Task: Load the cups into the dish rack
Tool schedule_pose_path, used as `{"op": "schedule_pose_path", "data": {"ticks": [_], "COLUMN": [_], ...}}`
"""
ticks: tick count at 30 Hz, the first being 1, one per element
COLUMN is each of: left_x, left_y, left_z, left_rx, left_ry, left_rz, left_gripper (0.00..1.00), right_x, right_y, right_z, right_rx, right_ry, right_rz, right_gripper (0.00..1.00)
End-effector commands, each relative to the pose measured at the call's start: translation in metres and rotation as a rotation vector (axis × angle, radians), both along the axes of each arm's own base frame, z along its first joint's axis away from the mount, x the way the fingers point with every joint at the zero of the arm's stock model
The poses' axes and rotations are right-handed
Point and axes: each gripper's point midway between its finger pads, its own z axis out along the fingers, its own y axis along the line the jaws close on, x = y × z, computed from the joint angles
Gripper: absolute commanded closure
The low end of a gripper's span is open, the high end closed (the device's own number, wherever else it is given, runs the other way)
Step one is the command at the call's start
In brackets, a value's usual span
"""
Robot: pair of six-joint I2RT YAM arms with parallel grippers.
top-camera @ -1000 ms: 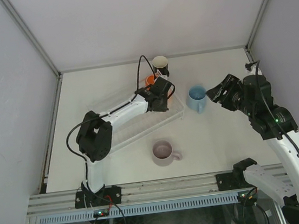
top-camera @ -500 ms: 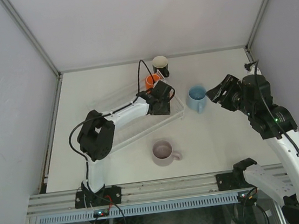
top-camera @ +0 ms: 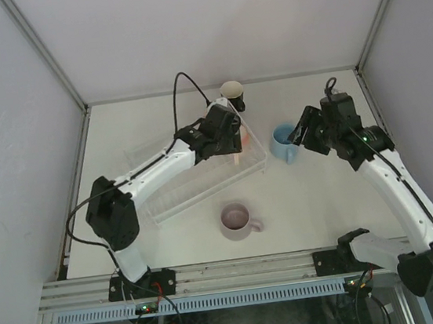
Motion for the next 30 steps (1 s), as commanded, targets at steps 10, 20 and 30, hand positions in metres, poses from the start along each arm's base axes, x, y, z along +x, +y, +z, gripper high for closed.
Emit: {"op": "schedule_pose_path", "data": {"ticks": [10, 20, 30], "left_x": [-0.028, -0.044, -0.051], "left_y": [0.042, 0.064, 0.108], "left_z": [0.123, 0.172, 0.210], "left_rx": [-0.278, -0.611, -0.736], "left_ry": [-0.072, -0.180, -0.288], "left_rz": [-0.114, -0.158, -0.150], "left_gripper": [0.31, 0.43, 0.02], "right_x": [0.073, 0.115, 0.140], "right_y": [0.027, 0.038, 0.051], "right_z": [-0.032, -0.065, -0.106], "right_rx": [-0.109, -0.184, -0.264], "right_ry": [0.116, 0.231, 0.334], "right_rz": [0.207, 0.247, 0.281], "right_gripper": [0.46, 0.47, 0.47]}}
